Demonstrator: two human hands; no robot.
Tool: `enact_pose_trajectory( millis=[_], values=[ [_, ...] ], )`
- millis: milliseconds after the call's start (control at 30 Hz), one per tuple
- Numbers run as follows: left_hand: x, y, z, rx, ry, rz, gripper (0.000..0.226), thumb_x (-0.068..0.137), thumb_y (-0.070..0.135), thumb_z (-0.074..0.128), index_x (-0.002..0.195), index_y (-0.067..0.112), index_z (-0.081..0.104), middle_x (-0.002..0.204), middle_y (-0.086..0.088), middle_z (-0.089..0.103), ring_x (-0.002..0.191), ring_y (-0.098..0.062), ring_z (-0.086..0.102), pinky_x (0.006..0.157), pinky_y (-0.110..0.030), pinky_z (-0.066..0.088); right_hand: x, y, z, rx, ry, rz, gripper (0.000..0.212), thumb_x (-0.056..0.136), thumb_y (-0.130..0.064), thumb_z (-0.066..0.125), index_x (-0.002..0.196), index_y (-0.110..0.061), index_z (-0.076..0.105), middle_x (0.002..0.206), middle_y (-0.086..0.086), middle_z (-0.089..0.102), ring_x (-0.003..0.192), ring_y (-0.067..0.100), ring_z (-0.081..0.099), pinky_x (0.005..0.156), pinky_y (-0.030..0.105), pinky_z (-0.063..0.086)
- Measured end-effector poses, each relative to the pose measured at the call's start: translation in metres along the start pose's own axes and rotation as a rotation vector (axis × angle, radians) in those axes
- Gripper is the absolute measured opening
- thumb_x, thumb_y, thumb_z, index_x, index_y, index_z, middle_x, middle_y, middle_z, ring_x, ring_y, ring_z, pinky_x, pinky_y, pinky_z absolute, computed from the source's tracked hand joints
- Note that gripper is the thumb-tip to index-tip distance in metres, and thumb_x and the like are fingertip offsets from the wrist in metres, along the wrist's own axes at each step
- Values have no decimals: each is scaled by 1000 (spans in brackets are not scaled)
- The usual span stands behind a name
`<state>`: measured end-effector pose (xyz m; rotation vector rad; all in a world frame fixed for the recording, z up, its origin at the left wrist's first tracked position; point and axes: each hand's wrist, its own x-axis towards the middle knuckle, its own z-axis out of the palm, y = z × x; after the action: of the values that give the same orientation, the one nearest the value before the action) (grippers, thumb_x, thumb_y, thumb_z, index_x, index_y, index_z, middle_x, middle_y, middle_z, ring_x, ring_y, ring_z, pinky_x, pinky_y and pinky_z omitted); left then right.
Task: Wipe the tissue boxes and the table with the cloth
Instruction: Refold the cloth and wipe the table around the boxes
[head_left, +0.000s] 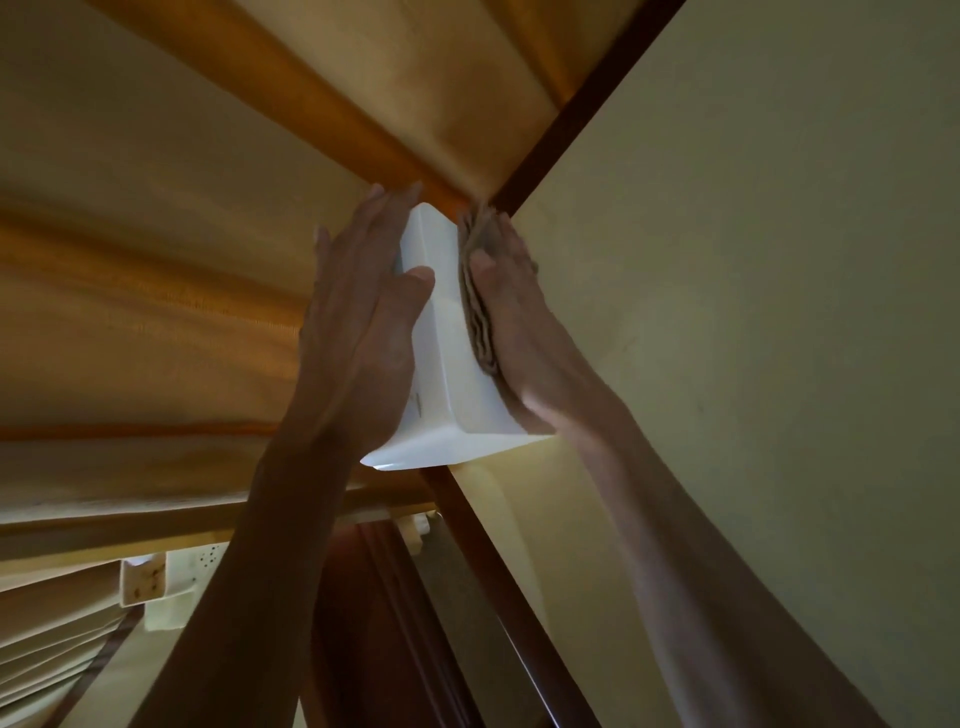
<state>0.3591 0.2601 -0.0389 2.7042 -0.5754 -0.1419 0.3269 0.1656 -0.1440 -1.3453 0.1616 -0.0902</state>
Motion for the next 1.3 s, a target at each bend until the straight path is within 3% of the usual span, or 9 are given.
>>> enact_pose_trajectory(
  millis=[100, 367, 500, 633, 767, 867, 1000, 1167, 1300],
  values=[
    [0, -1, 2, 5, 2, 17, 60, 95, 27, 30, 154, 21, 37, 161, 5, 34, 146, -1, 19, 126, -41, 1, 22, -2, -4, 25, 6, -1, 49, 114, -33, 17, 163, -26, 16, 172, -5, 8, 157, 8, 1, 129, 43, 0],
    [0, -7, 3, 46, 13, 57, 65, 95, 45, 22, 154, 21, 37, 159, 4, 36, 149, -9, 25, 125, -43, 4, -65, 17, 11, 54, -70, -8, 49, 109, -44, 14, 154, -52, -4, 171, -16, -1, 156, 1, -9, 129, 51, 1],
    [1, -8, 4, 69, 14, 61, 62, 98, 45, 22, 155, 24, 34, 161, 5, 33, 149, -8, 22, 125, -47, 7, -95, 12, 16, 75, -65, 62, 53, 106, -48, 14, 154, -45, -9, 167, -26, -14, 148, -12, -19, 128, 39, -10],
    [0, -6, 5, 84, 10, 41, 55, 103, 41, 23, 155, 27, 34, 161, 6, 32, 147, -5, 20, 125, -47, 9, -79, 2, 22, 64, -25, 130, 65, 101, -57, 12, 161, -39, -5, 168, -24, -12, 148, -13, -19, 128, 40, -9],
    [1, -3, 5, 53, 33, 59, 68, 100, 53, 12, 155, 22, 37, 161, 3, 36, 150, -5, 24, 126, -32, -1, -34, -23, 16, 50, -12, 112, 60, 107, -50, 12, 163, -30, 1, 171, -12, -4, 154, -1, -12, 129, 42, -6],
    [2, -2, 4, 68, 5, 72, 70, 101, 55, 7, 160, 23, 24, 165, 4, 29, 152, -4, 18, 125, -30, -5, -1, -36, 13, 57, -33, 53, 54, 112, -40, 14, 164, -25, 10, 170, -14, 5, 155, 1, -5, 129, 42, 2],
    [1, -2, 5, 95, 18, 121, 60, 106, 51, 6, 162, 30, 3, 165, 4, 27, 151, -8, 22, 126, -46, 4, 9, -32, 14, -46, -70, -77, 51, 112, -45, 12, 162, -39, 5, 167, -26, -4, 154, 0, -15, 129, 46, 1],
    [2, -9, 6, -10, 97, 150, 56, 107, 48, 15, 154, 28, 40, 160, 7, 38, 152, -8, 23, 124, -51, 14, -1, -32, 15, 121, -109, 16, 60, 101, -72, 30, 156, -57, 12, 171, -16, 10, 158, 7, 1, 128, 52, 13],
    [-1, -10, 5, -53, 219, 184, 45, 106, 36, 35, 145, 25, 53, 152, 5, 48, 146, -14, 35, 119, -52, 27, -11, -51, 11, 139, -72, 56, 58, 99, -67, 44, 150, -66, 15, 171, -5, 15, 157, 17, 16, 123, 51, 31]
  ],
)
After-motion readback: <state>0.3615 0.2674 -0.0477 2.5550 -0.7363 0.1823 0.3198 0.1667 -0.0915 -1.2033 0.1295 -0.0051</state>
